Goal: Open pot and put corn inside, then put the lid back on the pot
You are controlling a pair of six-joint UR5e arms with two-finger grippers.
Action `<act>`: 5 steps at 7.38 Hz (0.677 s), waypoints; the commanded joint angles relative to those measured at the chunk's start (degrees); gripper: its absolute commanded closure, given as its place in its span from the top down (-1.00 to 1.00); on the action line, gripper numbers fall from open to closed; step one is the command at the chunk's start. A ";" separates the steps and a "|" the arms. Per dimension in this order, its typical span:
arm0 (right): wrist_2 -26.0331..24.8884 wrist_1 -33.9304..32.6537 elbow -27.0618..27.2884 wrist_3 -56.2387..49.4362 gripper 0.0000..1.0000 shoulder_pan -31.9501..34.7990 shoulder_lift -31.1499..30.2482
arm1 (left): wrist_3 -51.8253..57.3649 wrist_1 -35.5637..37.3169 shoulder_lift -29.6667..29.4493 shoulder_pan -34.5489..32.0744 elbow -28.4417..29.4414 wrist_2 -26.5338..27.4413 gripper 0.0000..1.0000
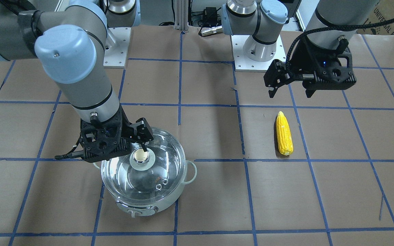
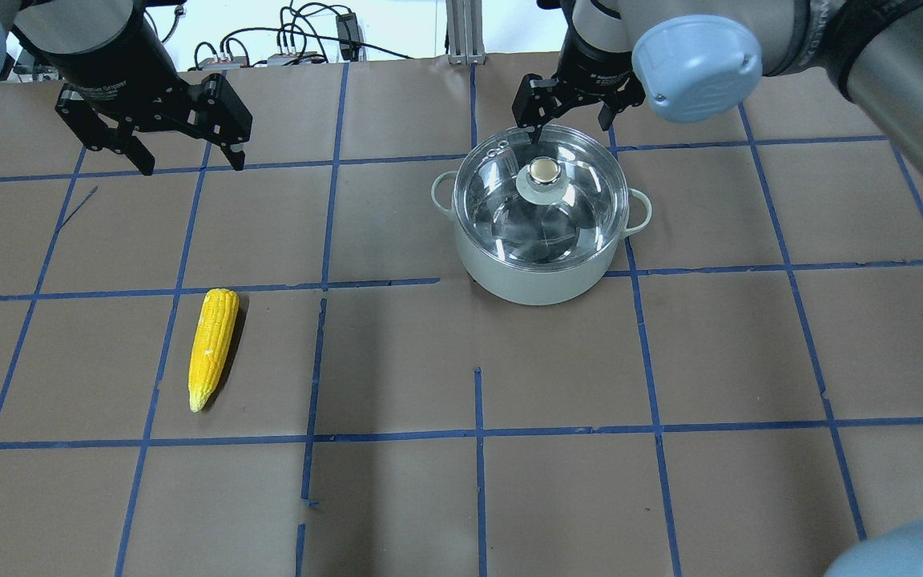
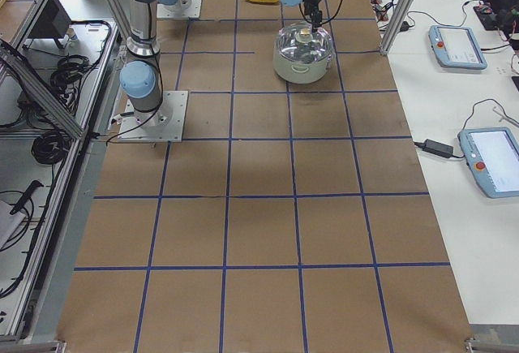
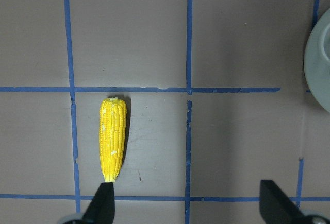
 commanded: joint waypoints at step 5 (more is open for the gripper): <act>-1.96 -2.07 2.06 2.17 0.95 1.22 3.20 | 0.01 0.07 -0.23 -0.01 -0.08 -0.45 1.00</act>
